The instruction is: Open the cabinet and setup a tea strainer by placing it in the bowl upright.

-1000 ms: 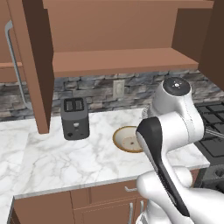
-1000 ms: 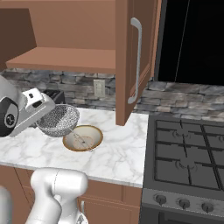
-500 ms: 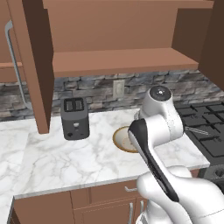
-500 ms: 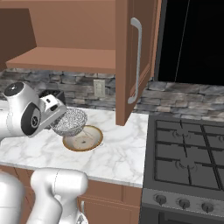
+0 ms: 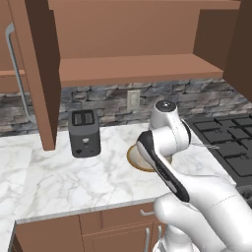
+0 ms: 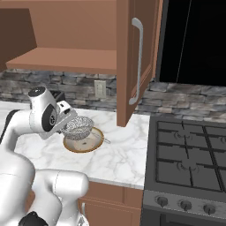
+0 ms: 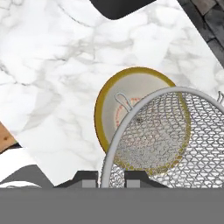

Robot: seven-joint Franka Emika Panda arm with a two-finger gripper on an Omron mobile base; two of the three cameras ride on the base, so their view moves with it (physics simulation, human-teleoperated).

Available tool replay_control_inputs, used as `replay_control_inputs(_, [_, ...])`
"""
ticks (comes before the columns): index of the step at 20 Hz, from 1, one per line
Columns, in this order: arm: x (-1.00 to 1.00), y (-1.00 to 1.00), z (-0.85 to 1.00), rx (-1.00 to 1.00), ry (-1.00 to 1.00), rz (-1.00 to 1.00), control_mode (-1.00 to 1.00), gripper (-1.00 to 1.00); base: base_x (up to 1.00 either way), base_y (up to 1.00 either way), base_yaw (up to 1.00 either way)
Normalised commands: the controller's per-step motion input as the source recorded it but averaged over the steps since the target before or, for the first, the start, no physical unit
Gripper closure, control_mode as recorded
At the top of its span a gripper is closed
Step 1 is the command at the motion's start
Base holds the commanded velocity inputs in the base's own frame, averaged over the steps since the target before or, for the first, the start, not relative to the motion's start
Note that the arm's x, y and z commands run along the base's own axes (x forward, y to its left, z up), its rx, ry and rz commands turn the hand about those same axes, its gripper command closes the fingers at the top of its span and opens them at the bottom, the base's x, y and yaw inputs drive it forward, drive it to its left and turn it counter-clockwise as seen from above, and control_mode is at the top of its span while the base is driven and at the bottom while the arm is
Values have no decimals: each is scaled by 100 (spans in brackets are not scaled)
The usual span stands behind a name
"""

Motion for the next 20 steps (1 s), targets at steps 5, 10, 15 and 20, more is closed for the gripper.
replay_control_inputs(5, [34, 0, -47, -5, 1, 0, -100, 100, 0, 0, 0])
replay_control_inputs(10, [33, 0, -22, -1, 0, 0, -100, 100, 0, 0, 0])
replay_control_inputs(15, [28, 0, -19, 0, 0, 0, -100, 100, 0, 0, 0])
replay_control_inputs(20, [19, 0, -24, 0, 0, 0, -100, 100, 0, 0, 0])
